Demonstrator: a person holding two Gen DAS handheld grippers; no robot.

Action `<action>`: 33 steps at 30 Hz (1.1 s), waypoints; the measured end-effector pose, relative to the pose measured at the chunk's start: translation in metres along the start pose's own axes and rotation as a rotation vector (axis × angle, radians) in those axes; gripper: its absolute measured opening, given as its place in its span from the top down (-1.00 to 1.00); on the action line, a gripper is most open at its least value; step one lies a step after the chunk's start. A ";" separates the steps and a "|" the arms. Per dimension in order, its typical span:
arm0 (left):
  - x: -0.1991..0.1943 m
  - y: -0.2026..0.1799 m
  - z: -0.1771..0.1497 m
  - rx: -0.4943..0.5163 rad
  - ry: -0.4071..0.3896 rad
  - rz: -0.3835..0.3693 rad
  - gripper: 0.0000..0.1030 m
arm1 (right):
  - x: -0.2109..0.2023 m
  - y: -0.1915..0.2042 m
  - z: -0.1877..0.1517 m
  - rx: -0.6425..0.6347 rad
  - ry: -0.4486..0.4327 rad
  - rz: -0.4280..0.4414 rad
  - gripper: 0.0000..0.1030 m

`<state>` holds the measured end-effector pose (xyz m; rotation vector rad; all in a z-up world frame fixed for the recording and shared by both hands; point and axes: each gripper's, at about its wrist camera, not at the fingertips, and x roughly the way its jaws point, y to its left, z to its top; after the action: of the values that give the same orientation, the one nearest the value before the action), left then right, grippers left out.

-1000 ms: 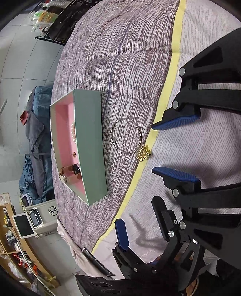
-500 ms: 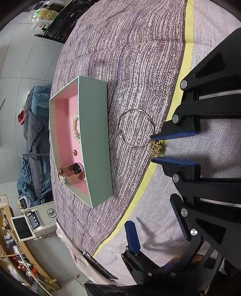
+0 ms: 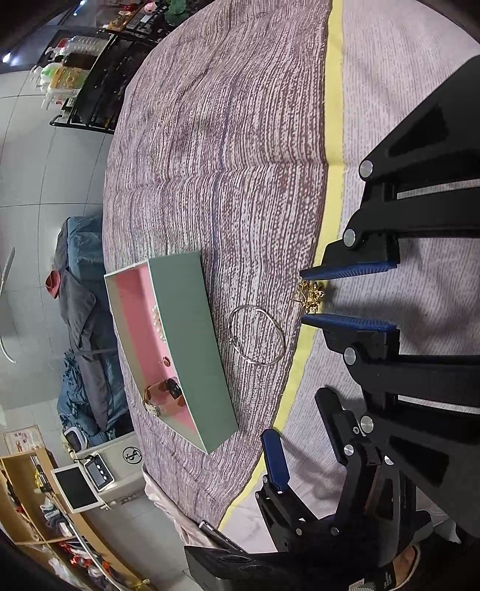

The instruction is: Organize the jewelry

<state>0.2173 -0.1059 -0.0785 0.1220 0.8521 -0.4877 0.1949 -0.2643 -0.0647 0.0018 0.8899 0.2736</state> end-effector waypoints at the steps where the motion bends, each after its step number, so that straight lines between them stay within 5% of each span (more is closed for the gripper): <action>1: 0.002 -0.001 0.004 0.000 0.002 -0.004 -0.48 | -0.001 -0.002 -0.001 0.005 -0.002 -0.001 0.65; 9: 0.026 -0.012 0.029 0.016 0.024 -0.009 -0.39 | -0.008 -0.008 -0.005 0.018 -0.018 0.008 0.65; 18: 0.038 -0.022 0.046 0.043 0.026 -0.036 0.02 | -0.009 -0.014 -0.006 0.037 -0.018 0.019 0.65; 33: 0.011 -0.011 0.029 0.015 -0.004 -0.068 0.02 | -0.012 -0.011 -0.006 0.029 -0.024 0.018 0.65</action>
<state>0.2389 -0.1286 -0.0666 0.1061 0.8510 -0.5580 0.1860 -0.2786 -0.0604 0.0399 0.8699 0.2767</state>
